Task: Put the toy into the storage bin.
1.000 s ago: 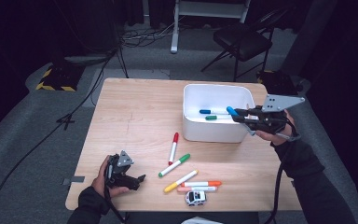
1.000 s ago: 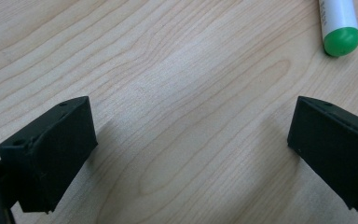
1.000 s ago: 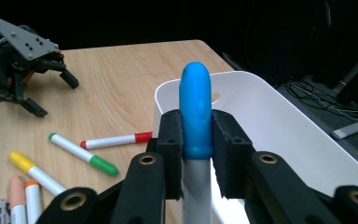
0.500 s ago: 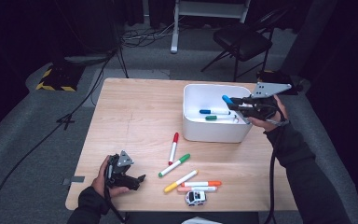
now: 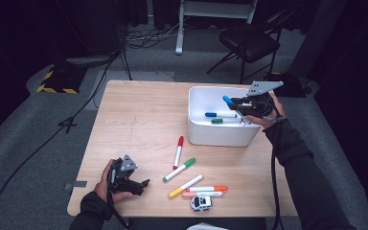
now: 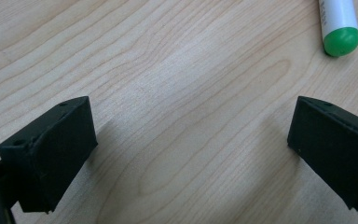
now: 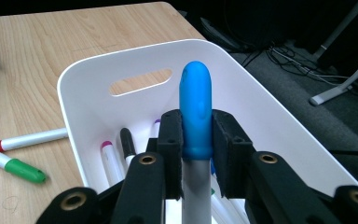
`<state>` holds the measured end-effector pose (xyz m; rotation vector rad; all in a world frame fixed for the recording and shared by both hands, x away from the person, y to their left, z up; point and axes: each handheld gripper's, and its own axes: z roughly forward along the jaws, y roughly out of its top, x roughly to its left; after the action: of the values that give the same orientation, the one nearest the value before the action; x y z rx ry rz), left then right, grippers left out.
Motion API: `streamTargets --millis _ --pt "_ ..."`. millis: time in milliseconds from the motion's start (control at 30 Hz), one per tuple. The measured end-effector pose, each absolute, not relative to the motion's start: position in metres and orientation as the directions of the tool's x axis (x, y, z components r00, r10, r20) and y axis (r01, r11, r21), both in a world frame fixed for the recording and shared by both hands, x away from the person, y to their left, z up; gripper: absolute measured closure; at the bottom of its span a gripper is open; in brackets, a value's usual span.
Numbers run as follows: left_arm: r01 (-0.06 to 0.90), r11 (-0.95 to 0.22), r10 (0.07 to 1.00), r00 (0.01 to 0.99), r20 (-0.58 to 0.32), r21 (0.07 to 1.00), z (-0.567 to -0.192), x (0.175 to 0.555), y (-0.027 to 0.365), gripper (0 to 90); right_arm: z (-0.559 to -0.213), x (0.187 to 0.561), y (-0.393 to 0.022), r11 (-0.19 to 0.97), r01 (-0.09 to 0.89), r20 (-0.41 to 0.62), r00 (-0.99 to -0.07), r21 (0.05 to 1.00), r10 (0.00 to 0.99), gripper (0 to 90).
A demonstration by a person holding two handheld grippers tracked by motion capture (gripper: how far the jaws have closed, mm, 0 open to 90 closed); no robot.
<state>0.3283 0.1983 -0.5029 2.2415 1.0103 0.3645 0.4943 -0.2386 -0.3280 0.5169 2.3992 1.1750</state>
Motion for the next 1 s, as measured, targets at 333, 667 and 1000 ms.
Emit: streamTargets --millis 333,667,1000 --pt "0.566 -0.498 0.746 0.666 -0.008 0.657 -0.503 0.328 0.198 1.3 -0.344 0.503 -0.224 0.638 0.148 -0.197 -0.877 0.755 0.437 75.1" --pt "0.567 -0.496 0.746 0.665 -0.011 0.657 -0.503 0.328 0.198 1.3 -0.357 0.498 -0.227 0.749 0.151 -0.221 -0.902 0.645 0.372 75.1" --pt "0.568 -0.496 0.746 0.665 -0.011 0.657 -0.503 0.328 0.198 1.3 -0.358 0.498 -0.241 0.788 0.180 -0.218 -0.903 0.588 0.369 74.8"
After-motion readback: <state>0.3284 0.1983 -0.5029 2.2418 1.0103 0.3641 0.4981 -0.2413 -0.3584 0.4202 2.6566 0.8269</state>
